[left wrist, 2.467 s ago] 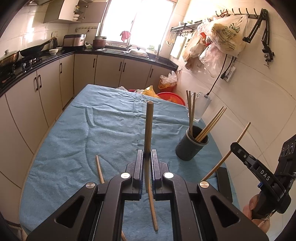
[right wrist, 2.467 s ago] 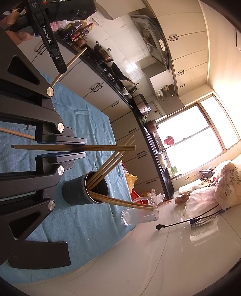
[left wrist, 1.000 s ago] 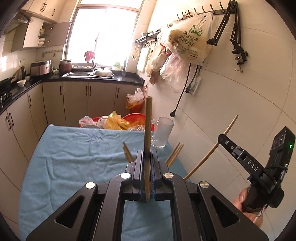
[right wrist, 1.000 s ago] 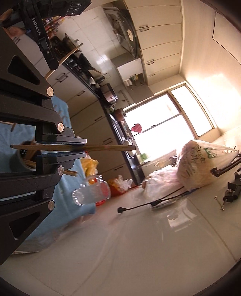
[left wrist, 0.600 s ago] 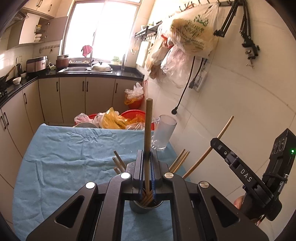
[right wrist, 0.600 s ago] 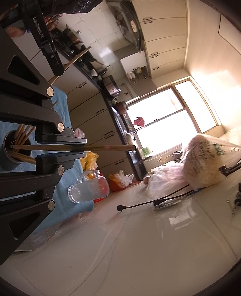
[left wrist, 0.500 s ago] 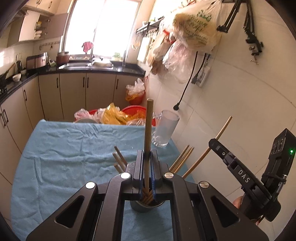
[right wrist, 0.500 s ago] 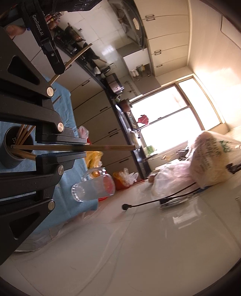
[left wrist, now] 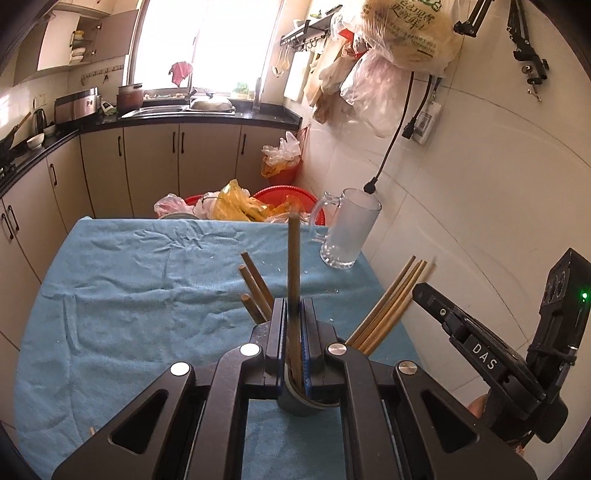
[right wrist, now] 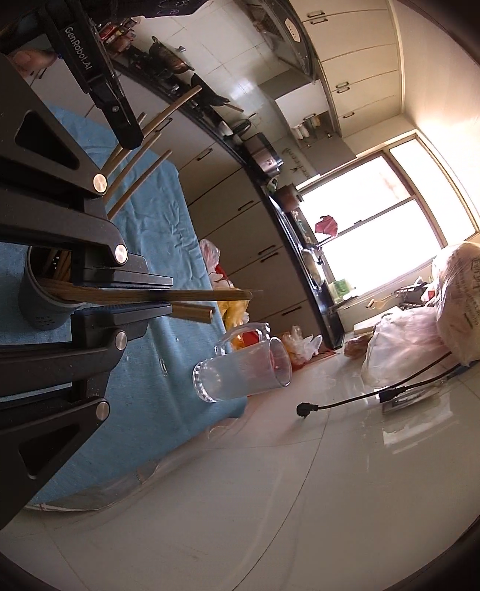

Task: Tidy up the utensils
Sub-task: 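Lower the chopstick into the holder and open the left tool while the right tool releases its own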

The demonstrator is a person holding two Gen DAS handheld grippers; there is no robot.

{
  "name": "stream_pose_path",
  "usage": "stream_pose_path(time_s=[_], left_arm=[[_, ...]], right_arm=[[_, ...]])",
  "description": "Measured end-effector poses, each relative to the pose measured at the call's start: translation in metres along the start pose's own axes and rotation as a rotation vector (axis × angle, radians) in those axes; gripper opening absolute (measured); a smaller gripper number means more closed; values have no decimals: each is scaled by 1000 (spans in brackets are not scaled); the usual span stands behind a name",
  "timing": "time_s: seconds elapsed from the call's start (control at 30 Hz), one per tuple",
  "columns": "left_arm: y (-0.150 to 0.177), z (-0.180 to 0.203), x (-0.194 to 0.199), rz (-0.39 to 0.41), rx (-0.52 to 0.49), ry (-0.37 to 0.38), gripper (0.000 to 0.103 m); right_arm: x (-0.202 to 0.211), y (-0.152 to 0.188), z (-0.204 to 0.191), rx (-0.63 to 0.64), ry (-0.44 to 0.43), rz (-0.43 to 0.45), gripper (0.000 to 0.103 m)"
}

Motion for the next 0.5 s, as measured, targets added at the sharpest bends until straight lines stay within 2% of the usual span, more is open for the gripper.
stream_pose_path(time_s=[0.17, 0.23, 0.3, 0.37, 0.5], left_arm=[[-7, -2, 16, 28, 16, 9, 10], [-10, -3, 28, 57, 17, 1, 25], [-12, -5, 43, 93, 14, -11, 31], [-12, -8, 58, 119, 10, -25, 31], [1, -16, 81, 134, 11, -45, 36]], right_arm=[[13, -10, -2, -4, 1, 30, 17], [24, -15, -5, 2, 2, 55, 21], [38, -18, -7, 6, 6, 84, 26], [52, -17, -10, 5, -3, 100, 33], [67, -2, -15, -3, -22, 88, 37]])
Point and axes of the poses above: each gripper's, at about its wrist camera, not at the fingertips, and x roughly against the way its jaws point, z to its right, y to its underside, the point moved 8 cm from there along -x, roughly the way its jaws point, and after that the axes turned 2 degrees about -x, right-handed, at the moved point
